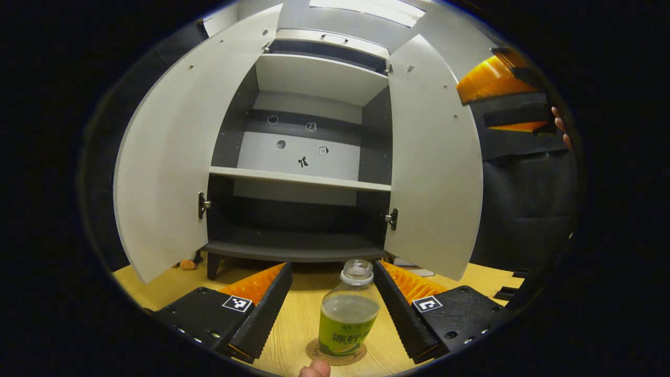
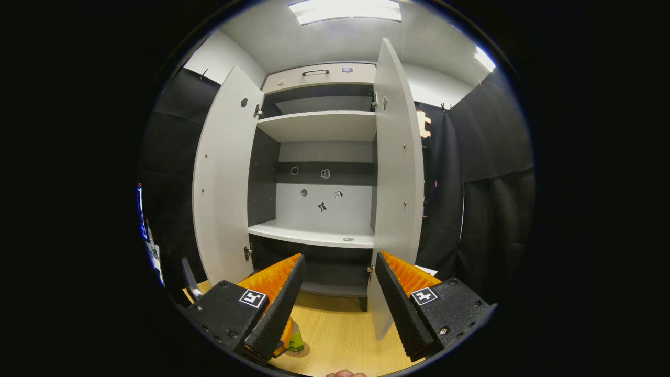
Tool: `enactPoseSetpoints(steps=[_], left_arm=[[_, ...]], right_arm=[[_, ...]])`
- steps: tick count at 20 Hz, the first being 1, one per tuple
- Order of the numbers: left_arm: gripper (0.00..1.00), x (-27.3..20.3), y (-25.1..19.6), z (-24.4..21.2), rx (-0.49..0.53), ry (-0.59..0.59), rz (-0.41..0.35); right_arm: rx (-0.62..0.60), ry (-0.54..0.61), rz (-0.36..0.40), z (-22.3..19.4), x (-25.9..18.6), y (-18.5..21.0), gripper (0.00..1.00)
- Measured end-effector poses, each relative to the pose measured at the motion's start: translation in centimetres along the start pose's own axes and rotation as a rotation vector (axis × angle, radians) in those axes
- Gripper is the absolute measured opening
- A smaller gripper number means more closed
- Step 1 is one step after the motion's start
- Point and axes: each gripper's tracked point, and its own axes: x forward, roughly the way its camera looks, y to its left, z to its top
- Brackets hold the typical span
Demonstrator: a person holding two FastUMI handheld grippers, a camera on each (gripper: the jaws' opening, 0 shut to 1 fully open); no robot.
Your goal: Grasp the bottle in the cabinet with the left hand and place it on the coaster, then close the right door with the right hand and the left door with the left hand.
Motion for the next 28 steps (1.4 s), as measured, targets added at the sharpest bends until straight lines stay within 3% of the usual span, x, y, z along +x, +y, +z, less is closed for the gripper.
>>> enactPoseSetpoints(steps=[2, 3, 7, 8, 11, 12, 14, 15, 17, 19, 21, 23, 25, 26, 28], left_arm=[[0.99, -0.6, 0.1, 3.6, -0.017, -0.046, -0.009], [0.95, -1.1, 0.1, 5.1, -0.026, -0.063, -0.014], [0.95, -2.1, 1.6, 10.2, -0.071, -0.070, 0.010], [1.00, -2.4, 2.1, 11.0, -0.087, -0.062, 0.025], [0.95, -3.3, 4.0, 12.5, -0.113, -0.058, 0.082], [1.00, -3.6, 4.7, 12.8, -0.110, -0.055, 0.102], [1.00, -3.9, 6.4, 13.1, -0.079, -0.057, 0.154], [0.95, -3.9, 7.1, 13.1, -0.066, -0.057, 0.174], [0.95, -4.1, 7.5, 13.1, -0.057, -0.060, 0.201], [1.00, -4.1, 6.7, 12.8, -0.066, -0.053, 0.186], [1.00, -4.2, 5.8, 12.3, -0.058, -0.044, 0.165], [0.95, -4.2, 5.0, 11.9, -0.042, -0.038, 0.150], [1.00, -4.4, 4.4, 11.8, -0.033, -0.036, 0.140], [0.95, -4.4, 4.3, 11.8, -0.033, -0.036, 0.133], [0.94, -4.5, 4.1, 11.6, -0.033, -0.029, 0.126]], right_arm=[[-0.002, -0.010, -0.004, -0.1, 0.2, -0.2, 0.83], [0.001, -0.011, -0.004, -0.3, 0.3, -0.2, 0.83], [0.055, -0.024, 0.002, -1.1, 0.3, -0.2, 0.83], [0.068, -0.028, -0.002, -1.3, 0.4, -0.4, 0.83], [0.101, -0.036, -0.003, -2.0, 0.2, -0.7, 0.83], [0.112, -0.027, 0.007, -2.4, 0.2, -0.6, 0.83], [0.125, -0.021, 0.036, -2.2, -0.1, -0.4, 0.83], [0.124, -0.038, 0.035, -1.3, -0.2, -0.8, 0.83], [0.131, -0.088, 0.033, 1.5, -0.6, -2.0, 0.83], [0.154, -0.106, 0.111, 4.6, -1.1, -1.7, 0.83], [0.148, -0.127, 0.116, 7.7, -1.2, -4.1, 0.83], [0.136, -0.213, 0.053, 11.6, -1.1, -7.9, 0.83], [0.096, -0.233, -0.098, 12.9, -0.6, -13.4, 0.83], [0.075, -0.239, -0.174, 13.5, -0.2, -16.1, 0.83], [0.066, -0.227, -0.272, 13.9, 0.8, -19.8, 0.83]])
